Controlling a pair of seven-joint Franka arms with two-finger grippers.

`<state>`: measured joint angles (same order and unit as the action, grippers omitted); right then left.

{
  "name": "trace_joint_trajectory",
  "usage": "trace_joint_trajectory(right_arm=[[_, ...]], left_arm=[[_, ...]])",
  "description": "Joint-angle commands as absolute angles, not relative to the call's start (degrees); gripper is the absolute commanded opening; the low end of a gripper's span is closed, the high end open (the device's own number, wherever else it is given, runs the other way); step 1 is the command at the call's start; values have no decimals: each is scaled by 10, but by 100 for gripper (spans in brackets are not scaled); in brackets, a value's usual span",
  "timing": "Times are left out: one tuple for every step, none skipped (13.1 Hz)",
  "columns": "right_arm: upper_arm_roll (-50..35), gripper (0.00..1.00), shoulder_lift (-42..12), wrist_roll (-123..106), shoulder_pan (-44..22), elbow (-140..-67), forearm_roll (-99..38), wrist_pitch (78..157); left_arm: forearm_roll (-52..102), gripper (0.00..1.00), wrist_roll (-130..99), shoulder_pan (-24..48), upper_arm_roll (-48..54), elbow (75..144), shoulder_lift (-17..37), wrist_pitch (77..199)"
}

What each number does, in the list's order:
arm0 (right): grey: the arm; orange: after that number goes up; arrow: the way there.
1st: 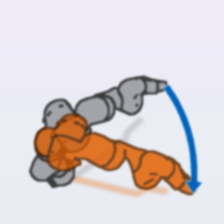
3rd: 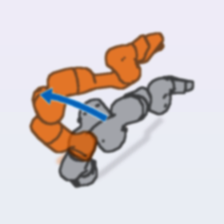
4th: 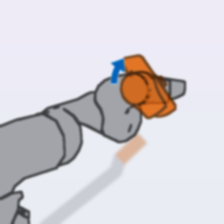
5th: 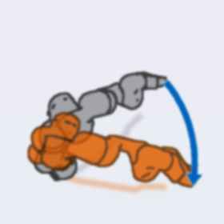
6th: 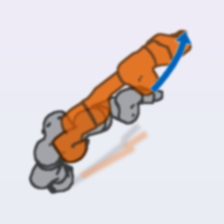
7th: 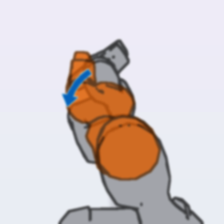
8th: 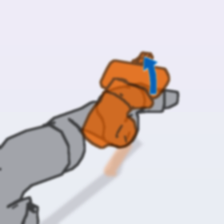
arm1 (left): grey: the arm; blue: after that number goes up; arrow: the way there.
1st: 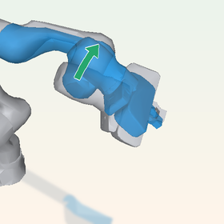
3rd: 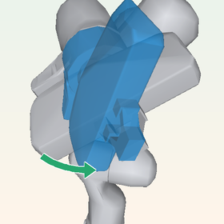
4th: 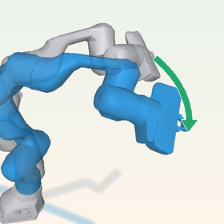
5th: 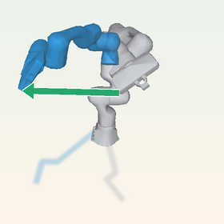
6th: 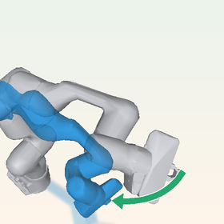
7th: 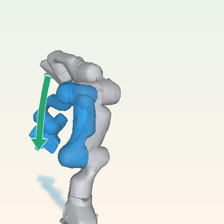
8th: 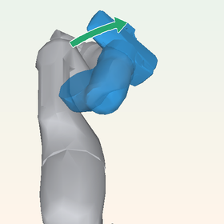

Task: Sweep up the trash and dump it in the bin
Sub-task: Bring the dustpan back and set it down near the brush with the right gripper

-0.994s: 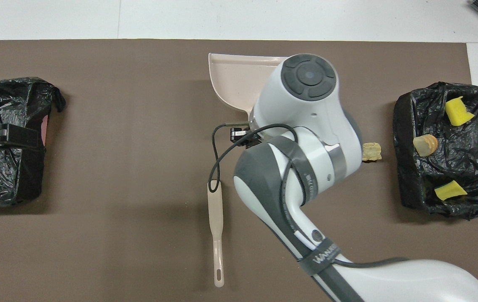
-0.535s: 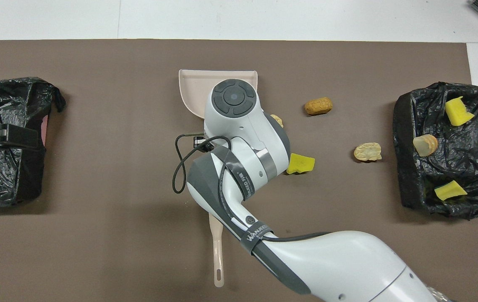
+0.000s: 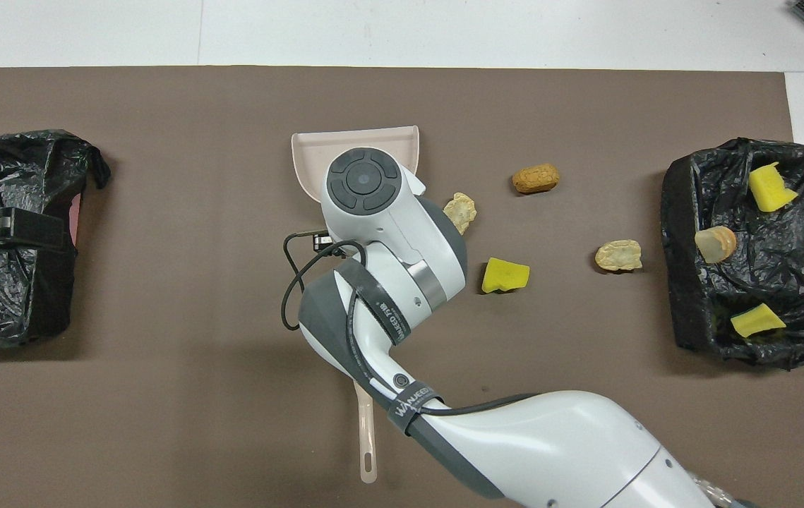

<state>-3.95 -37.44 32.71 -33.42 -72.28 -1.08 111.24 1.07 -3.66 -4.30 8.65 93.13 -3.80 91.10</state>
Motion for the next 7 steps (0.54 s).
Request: trace_joint_trajectory(right_arm=[[-43,100,-357,342,-335,-723,-6,1106],[-43,100,-341,343,-336,-749,-14,1097],[-47,100,-320,344,-331,-784,-35,1095],[-48,100,-299,345,-337,-809,-60,1089],[-51,100,-283,352,-343,-834,-64,1081],[-51,100,-264,372,-366,-859,-65,1073],[-51,100,-242,384,-380,-896,-65,1072]], left_arm=[[7,100,-43,-40,86,932,-32,955],[9,100,-44,-36,86,932,-28,973],[9,100,-44,-35,86,930,-18,991],[9,100,-45,-33,87,929,-8,1020],[9,100,-60,-18,87,926,6,1046],[7,100,-92,-5,87,923,27,1064],[8,100,-117,10,87,915,46,1081]])
